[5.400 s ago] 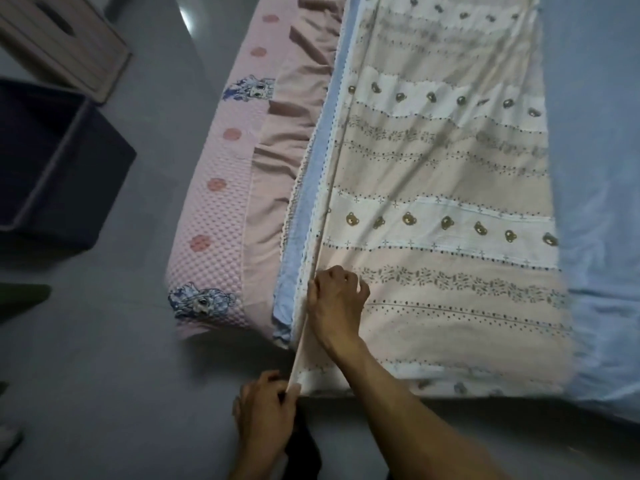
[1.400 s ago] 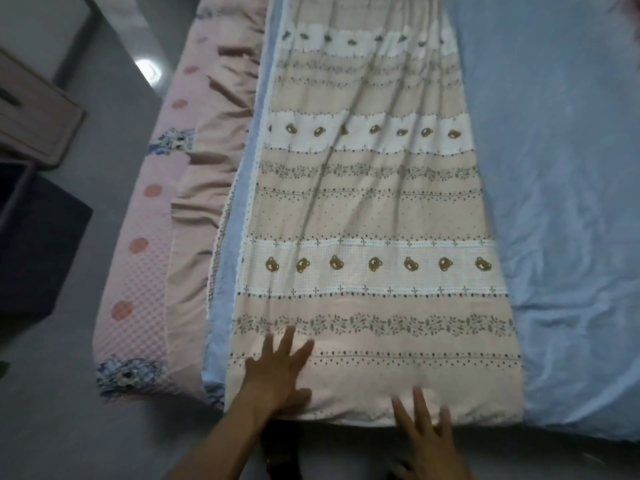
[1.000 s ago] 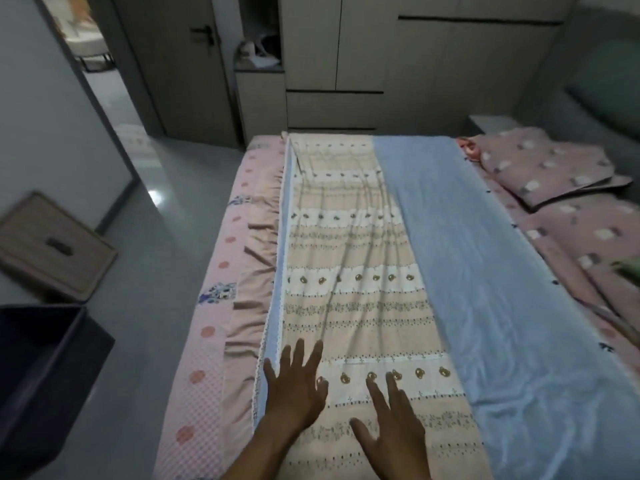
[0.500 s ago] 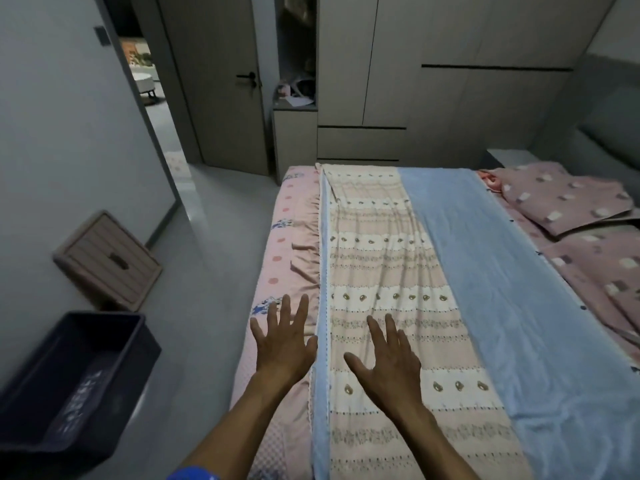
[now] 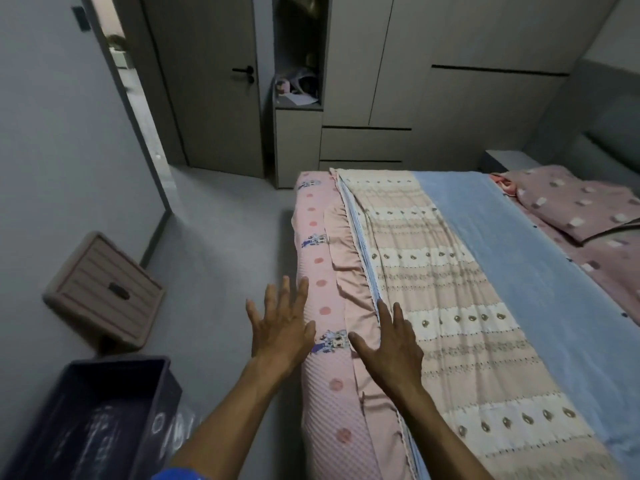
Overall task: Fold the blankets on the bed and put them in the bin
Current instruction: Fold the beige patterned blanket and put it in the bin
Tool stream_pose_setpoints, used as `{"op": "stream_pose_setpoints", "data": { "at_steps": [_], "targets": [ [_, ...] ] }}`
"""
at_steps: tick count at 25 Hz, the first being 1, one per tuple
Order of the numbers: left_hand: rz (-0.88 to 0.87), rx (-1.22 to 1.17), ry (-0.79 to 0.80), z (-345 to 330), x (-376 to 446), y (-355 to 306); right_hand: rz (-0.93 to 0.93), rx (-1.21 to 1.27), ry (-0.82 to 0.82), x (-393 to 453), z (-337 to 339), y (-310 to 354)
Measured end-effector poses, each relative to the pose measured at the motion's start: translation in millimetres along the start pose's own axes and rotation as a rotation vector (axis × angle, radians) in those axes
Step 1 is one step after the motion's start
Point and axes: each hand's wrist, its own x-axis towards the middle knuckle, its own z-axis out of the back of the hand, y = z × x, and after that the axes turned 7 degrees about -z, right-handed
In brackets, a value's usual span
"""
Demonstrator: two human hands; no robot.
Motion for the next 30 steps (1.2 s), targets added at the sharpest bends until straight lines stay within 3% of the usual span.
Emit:
{"op": "stream_pose_setpoints", "data": {
  "at_steps": [5, 9, 20, 25, 30],
  "targets": [
    [-0.073, -0.041, 0.017, 27, 83, 36, -0.021, 0.039, -0.121, 64, 2, 71],
    [-0.144, 0.001, 0.058, 29, 167, 65, -0.129, 0.076, -0.126, 138, -15, 103],
    [-0.193, 0.016, 0.148, 40, 499, 169, -0.261, 0.151, -0.133, 415, -55, 244],
    [-0.347, 0.031, 0.194, 13, 673, 201, -0.422, 0.236, -0.169, 543, -96, 288],
    [-0.544, 0.174, 0.349, -25, 802, 183, -0.616, 0.302, -0.187, 633, -116, 294]
  ]
}}
